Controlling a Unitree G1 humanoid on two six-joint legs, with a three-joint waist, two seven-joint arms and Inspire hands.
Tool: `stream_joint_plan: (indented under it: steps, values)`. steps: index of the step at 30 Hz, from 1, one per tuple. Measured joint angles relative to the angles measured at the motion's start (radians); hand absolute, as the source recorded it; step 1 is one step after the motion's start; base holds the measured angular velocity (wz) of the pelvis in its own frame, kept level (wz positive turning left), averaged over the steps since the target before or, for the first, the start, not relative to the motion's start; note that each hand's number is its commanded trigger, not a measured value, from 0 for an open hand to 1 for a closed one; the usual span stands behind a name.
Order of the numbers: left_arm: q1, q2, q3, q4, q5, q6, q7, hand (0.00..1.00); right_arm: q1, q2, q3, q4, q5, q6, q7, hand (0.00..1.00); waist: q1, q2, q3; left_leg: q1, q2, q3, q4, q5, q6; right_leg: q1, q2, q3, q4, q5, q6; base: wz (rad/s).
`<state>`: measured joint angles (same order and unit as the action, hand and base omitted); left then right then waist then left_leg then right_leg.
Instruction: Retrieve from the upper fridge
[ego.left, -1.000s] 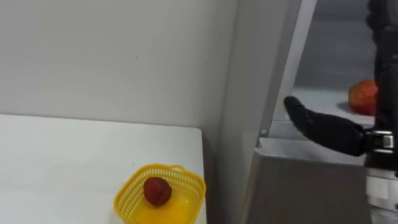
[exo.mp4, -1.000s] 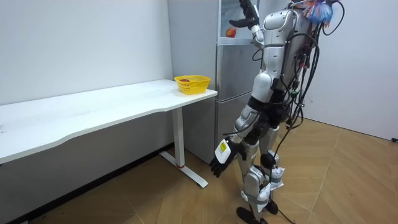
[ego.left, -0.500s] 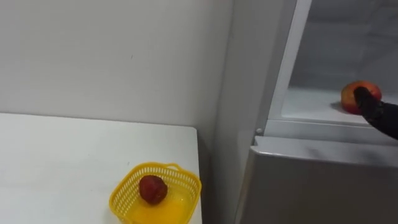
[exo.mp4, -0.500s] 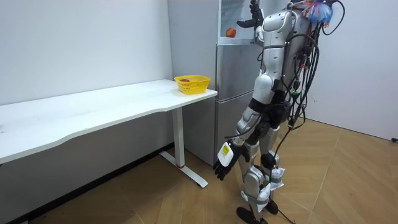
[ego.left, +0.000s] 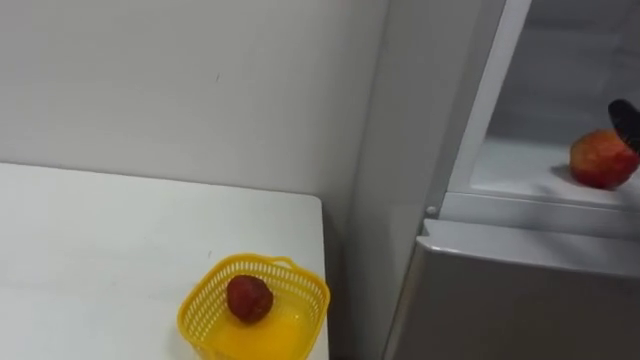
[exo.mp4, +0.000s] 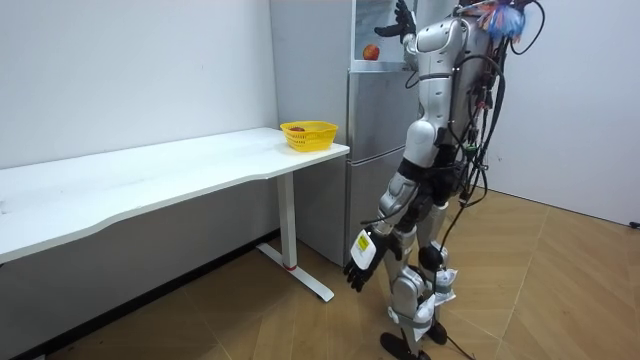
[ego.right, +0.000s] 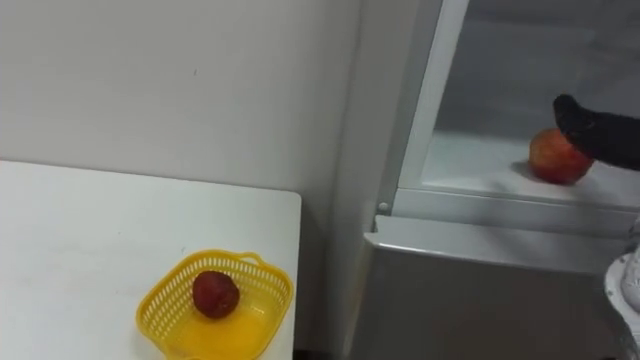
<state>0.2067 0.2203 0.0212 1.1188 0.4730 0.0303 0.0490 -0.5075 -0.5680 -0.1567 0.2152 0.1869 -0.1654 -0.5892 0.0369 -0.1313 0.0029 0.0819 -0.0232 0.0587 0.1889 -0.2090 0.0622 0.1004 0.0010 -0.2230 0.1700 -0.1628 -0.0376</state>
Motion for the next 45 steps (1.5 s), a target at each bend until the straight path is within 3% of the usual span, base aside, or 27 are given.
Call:
stream_joint_plan:
  steps: [3, 5, 9, 20, 24, 33, 38, 45]
  values:
    - [0.009, 0.003, 0.008, -0.004, 0.002, 0.014, -0.006, 0.0, -0.032, -0.001, 0.027, 0.079, 0.013, 0.007, 0.03, 0.0, 0.001, -0.012, -0.001, -0.005, -0.001, -0.012, 0.0, 0.0, -0.001, 0.001, -0.001, -0.016, 0.001, 0.0, 0.0, 0.1]
    - [0.024, 0.004, 0.028, -0.038, 0.002, 0.015, -0.012, 0.0, -0.035, -0.002, 0.028, 0.132, 0.023, 0.03, 0.075, 0.0, 0.004, -0.021, -0.0076, -0.014, -0.002, -0.019, 0.005, 0.0, -0.001, -0.003, -0.001, -0.026, 0.0, 0.0, 0.0, 0.11]
    - [0.032, 0.005, 0.049, -0.051, 0.002, 0.016, -0.014, 0.0, -0.035, -0.002, 0.029, 0.143, 0.035, 0.054, 0.132, 0.0, 0.02, -0.02, -0.007, -0.021, -0.004, -0.022, 0.015, 0.0, 0.0, -0.006, -0.001, -0.029, 0.0, 0.0, 0.0, 0.03]
    - [0.069, 0.026, 0.055, -0.068, 0.002, 0.017, -0.035, 0.0, -0.037, -0.08, 0.074, 0.262, 0.072, 0.06, 0.233, 0.0, 0.028, -0.051, -0.0053, -0.021, -0.007, -0.036, 0.015, 0.0, -0.001, 0.0, -0.007, -0.04, 0.001, 0.0, 0.0, 0.03]
    - [0.069, 0.03, 0.055, -0.07, 0.001, 0.034, -0.038, 0.0, -0.057, -0.111, 0.102, 0.328, 0.122, 0.064, 0.244, 0.0, 0.027, -0.056, -0.0063, -0.022, -0.006, -0.037, 0.016, 0.001, -0.001, 0.0, -0.007, -0.036, 0.0, 0.0, 0.0, 0.0]
    - [0.074, 0.029, 0.054, -0.07, 0.0, 0.055, -0.039, 0.0, -0.095, -0.112, 0.137, 0.443, 0.125, 0.1, 0.284, 0.0, 0.025, -0.047, -0.0078, -0.023, -0.007, -0.036, 0.025, 0.001, -0.001, 0.002, -0.007, -0.037, 0.001, 0.0, 0.0, 0.0]
    - [0.078, 0.036, 0.055, -0.07, 0.0, 0.055, -0.033, 0.0, -0.095, -0.116, 0.137, 0.442, 0.125, 0.101, 0.285, 0.0, 0.021, -0.032, -0.0122, -0.024, -0.007, -0.037, 0.025, 0.001, -0.001, 0.002, -0.008, -0.038, 0.002, 0.0, 0.0, 0.0]
    - [0.077, 0.036, 0.055, -0.07, 0.001, 0.055, -0.029, 0.0, -0.095, -0.128, 0.137, 0.442, 0.122, 0.101, 0.286, 0.0, 0.018, -0.03, -0.0112, -0.018, -0.007, -0.037, 0.029, 0.0, 0.0, 0.01, -0.008, -0.037, 0.003, 0.0, 0.0, 0.0]
